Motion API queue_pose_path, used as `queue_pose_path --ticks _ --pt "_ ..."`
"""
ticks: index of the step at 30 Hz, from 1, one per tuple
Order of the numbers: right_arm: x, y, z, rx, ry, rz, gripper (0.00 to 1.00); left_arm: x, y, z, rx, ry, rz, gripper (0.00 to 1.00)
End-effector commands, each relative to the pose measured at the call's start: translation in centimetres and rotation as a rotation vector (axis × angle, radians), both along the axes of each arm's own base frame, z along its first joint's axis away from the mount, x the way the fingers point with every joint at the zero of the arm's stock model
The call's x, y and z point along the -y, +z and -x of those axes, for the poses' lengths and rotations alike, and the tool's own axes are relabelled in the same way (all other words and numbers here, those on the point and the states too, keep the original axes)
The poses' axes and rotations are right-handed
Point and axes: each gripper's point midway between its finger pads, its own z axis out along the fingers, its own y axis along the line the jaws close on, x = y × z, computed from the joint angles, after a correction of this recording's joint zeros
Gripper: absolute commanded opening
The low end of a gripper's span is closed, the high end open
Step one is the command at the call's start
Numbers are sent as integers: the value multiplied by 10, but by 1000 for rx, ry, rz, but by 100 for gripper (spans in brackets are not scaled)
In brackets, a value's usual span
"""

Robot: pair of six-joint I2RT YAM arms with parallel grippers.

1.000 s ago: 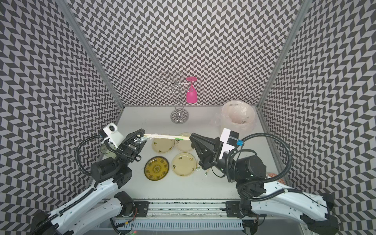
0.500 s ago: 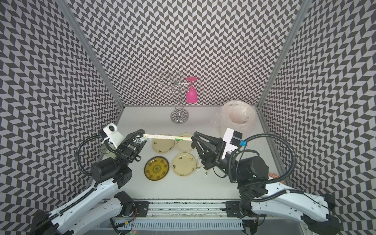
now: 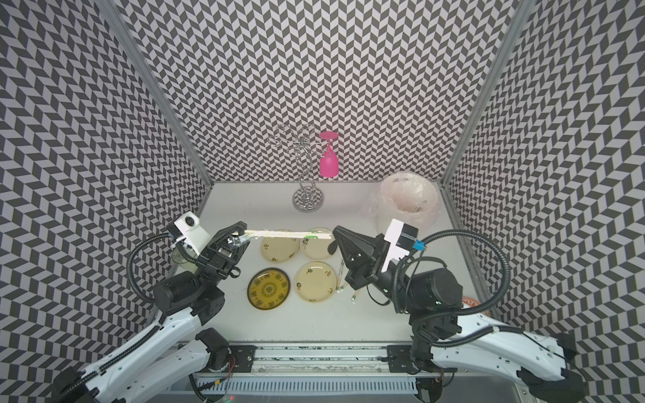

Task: Remove the packaging of disposable chopsticks
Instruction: Remove the packet bag from the disposable chopsticks, then place the packet bag in the trash bin.

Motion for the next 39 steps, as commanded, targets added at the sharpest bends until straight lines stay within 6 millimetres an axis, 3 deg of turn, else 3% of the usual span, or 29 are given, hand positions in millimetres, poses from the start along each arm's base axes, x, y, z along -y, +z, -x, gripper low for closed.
queue_pose_path --ticks 1,8,13,16,22,25,31,39 --pt "47 20 -17 -25 -201 -74 0 -12 -6 -6 -44 123 -29 0" --pt "83 30 -30 -34 -391 -88 0 -25 -9 -4 -65 196 -33 0" --pt "118 43 -44 -23 -622 -71 0 -41 -7 1 -71 286 -23 0" --pt "124 52 -60 -15 -747 -10 0 -55 -3 9 -62 354 -10 0" --pt "115 60 -117 -26 -920 150 0 -63 1 10 -64 412 -10 0" --pt "126 55 -154 -45 -1053 228 0 -62 4 8 -65 418 -16 0" --pt "188 28 -229 -146 -1227 280 0 -55 7 5 -59 405 -45 0" --pt "259 -14 -299 -292 -1321 326 0 -49 6 0 -63 408 -78 0"
